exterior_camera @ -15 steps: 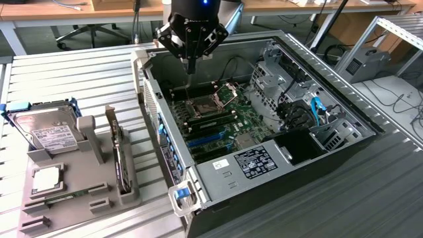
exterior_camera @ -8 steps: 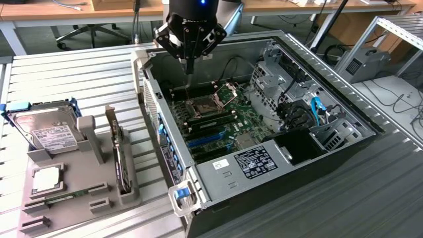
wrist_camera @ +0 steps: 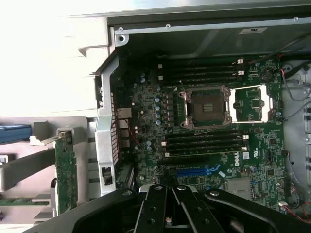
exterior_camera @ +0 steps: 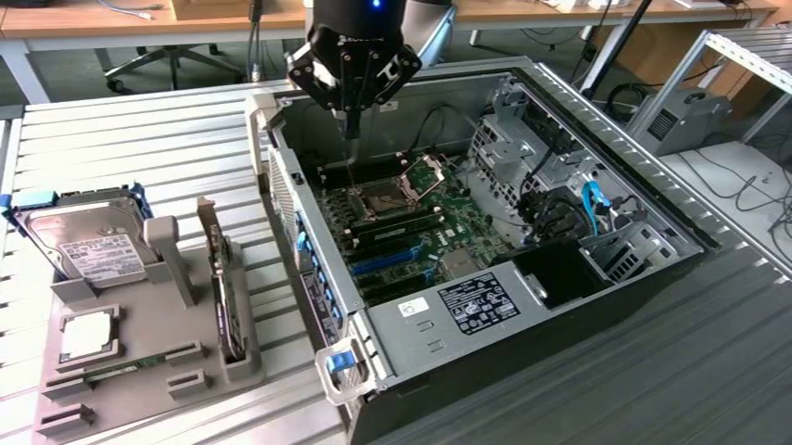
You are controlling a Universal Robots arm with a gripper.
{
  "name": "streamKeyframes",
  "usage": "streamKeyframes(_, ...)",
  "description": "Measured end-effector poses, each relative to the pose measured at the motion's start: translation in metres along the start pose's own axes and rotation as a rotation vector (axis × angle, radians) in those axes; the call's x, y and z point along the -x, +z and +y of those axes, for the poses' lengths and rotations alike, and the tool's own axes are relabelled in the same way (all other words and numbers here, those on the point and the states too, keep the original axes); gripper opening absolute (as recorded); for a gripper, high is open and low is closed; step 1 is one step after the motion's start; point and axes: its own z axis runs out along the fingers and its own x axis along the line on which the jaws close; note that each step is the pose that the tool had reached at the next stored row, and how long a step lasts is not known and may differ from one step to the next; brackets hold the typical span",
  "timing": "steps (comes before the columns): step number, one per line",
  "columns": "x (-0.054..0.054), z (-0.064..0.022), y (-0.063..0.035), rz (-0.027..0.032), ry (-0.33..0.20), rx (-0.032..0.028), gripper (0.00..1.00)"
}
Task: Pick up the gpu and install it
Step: 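Reach for the gpu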
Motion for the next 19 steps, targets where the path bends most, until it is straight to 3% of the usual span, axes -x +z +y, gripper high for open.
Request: streamKeyframes(19, -0.0046, -0.0004, -0.0001, 0.0000, 0.000, 0.0000, 0.11)
